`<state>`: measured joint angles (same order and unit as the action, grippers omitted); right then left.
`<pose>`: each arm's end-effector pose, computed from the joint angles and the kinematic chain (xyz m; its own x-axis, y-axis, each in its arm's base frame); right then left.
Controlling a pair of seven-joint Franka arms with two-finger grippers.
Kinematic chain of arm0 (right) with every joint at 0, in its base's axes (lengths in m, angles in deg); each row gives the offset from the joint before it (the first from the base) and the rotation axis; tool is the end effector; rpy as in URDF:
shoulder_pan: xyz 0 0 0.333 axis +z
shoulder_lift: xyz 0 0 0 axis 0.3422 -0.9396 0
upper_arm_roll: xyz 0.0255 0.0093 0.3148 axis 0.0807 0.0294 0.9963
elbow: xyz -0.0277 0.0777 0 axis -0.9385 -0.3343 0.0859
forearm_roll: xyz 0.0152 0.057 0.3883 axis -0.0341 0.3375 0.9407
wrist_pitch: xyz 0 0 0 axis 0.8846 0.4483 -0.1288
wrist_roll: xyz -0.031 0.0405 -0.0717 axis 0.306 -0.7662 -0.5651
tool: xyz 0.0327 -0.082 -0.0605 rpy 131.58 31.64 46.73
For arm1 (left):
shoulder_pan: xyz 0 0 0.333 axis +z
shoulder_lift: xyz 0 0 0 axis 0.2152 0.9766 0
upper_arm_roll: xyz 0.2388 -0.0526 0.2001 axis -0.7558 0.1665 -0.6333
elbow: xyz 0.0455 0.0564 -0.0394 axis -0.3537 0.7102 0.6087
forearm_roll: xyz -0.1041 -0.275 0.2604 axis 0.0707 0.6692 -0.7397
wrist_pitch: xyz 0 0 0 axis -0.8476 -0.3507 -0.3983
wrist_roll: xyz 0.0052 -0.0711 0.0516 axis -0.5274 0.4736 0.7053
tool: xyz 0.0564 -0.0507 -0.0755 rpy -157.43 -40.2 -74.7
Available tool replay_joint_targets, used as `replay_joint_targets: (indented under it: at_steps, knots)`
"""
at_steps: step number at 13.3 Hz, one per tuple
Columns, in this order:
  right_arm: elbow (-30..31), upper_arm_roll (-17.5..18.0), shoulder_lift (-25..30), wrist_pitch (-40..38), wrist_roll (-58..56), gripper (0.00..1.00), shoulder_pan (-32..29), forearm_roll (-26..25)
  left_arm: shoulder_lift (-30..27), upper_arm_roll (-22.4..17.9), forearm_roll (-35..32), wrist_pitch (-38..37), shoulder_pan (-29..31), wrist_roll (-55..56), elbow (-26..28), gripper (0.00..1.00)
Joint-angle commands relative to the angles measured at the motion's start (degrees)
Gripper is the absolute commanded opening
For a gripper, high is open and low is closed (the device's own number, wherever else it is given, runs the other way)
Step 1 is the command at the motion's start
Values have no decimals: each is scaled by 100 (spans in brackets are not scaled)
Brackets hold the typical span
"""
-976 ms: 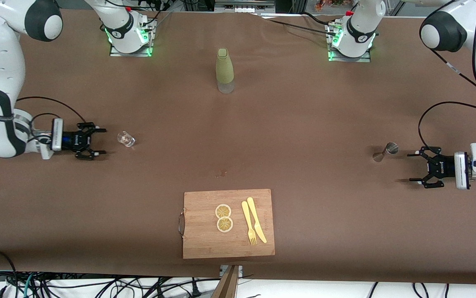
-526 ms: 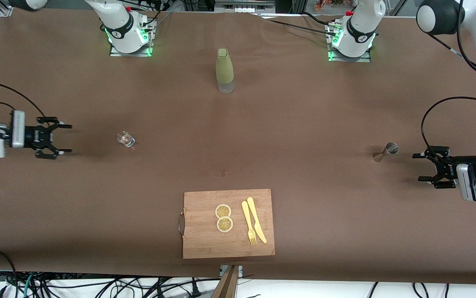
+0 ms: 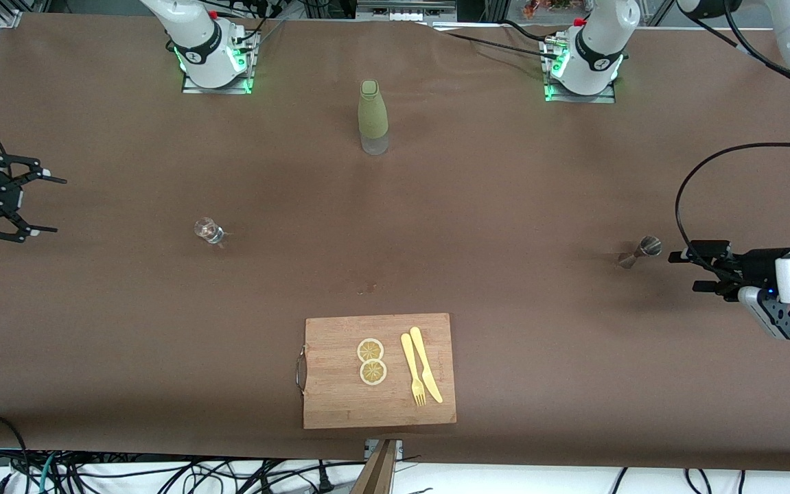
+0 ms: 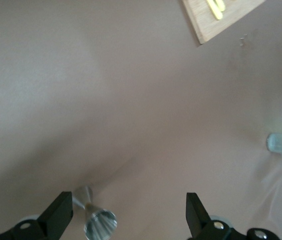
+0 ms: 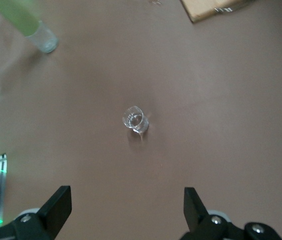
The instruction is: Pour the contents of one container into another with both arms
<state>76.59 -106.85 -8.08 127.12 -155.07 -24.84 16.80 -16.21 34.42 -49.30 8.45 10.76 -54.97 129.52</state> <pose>0.5705 -0.1699 0.4590 0.3782 0.8531 0.3595 0.9167 -0.2911 -0.2736 0.6829 0.0833 0.4085 0.8798 -0.4752 -0.0055 -0.4183 -0.7797 0.4659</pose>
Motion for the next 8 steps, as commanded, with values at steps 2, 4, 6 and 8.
replay_joint_targets:
  at_steps: [2, 4, 6, 8]
  knots:
    - [327, 702, 1316, 163, 3255, 100, 245, -1219, -496, -22, -942, 63, -413, 356, 192, 100]
    - [309, 1126, 1651, 67, 4724, 100, 306, -1668, -609, -30, -934, 72, -466, 373, 122, 100]
    - [265, 1224, 1784, -161, 6017, 100, 465, -1837, -899, -48, -1152, 124, -545, 435, 70, 100]
    - [186, 1294, 1863, -320, 7239, 100, 605, -1994, -1207, -13, -1591, 186, -667, 854, -44, 100]
